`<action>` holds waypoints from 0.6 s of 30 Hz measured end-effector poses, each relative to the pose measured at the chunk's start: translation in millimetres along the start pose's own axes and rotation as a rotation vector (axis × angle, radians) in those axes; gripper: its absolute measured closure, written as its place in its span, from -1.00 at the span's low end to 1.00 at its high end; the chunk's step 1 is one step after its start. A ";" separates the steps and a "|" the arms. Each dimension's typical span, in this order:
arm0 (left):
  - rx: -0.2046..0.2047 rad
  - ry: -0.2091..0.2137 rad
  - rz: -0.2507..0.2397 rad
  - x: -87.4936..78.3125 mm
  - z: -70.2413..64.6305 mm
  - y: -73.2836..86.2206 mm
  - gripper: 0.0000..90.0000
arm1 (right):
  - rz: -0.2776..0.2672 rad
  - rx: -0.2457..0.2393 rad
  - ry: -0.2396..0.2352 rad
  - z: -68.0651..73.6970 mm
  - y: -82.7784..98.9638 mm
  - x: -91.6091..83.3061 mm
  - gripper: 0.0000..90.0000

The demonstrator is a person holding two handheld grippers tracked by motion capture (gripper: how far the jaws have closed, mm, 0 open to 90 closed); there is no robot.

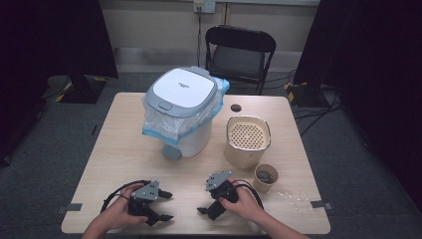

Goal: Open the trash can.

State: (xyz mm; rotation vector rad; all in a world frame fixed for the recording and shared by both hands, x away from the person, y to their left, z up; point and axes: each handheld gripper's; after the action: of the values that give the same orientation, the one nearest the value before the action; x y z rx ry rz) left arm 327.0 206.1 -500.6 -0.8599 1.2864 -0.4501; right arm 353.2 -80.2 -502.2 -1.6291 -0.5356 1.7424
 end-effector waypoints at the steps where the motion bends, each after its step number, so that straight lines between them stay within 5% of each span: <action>1: 0.000 0.000 0.000 0.0 0.0 0.0 -0.45 | 0.000 0.000 0.000 0.0 0.0 0.0 -1.00; 5: 0.001 0.013 0.012 0.2 -0.2 -0.8 -0.57 | 0.002 -0.007 -0.005 -0.6 -0.1 0.1 -1.00; 10: -0.077 0.017 0.005 2.2 -2.5 -1.6 -0.68 | 0.006 -0.040 -0.036 -4.8 -2.0 1.4 -1.00; 14: -0.126 0.016 0.079 -2.1 -0.7 -8.2 -0.65 | 0.007 -0.044 -0.040 -5.2 -2.3 1.6 -1.00; 18: -0.132 -0.013 0.112 -5.5 2.3 -15.3 -0.63 | 0.007 -0.044 -0.040 -5.3 -2.3 1.6 -1.00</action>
State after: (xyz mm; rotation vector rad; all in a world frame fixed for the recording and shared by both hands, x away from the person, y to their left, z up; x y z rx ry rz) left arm 330.3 201.2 -485.2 -0.8936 1.3562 -0.2730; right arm 358.9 -78.4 -502.4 -1.6308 -0.5921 1.7831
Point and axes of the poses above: each handheld gripper's, and its own axes: x roughly forward along the jaws, y roughly out of its underside, z roughly to its left, and after that the axes turned 11 degrees about -y, right-handed
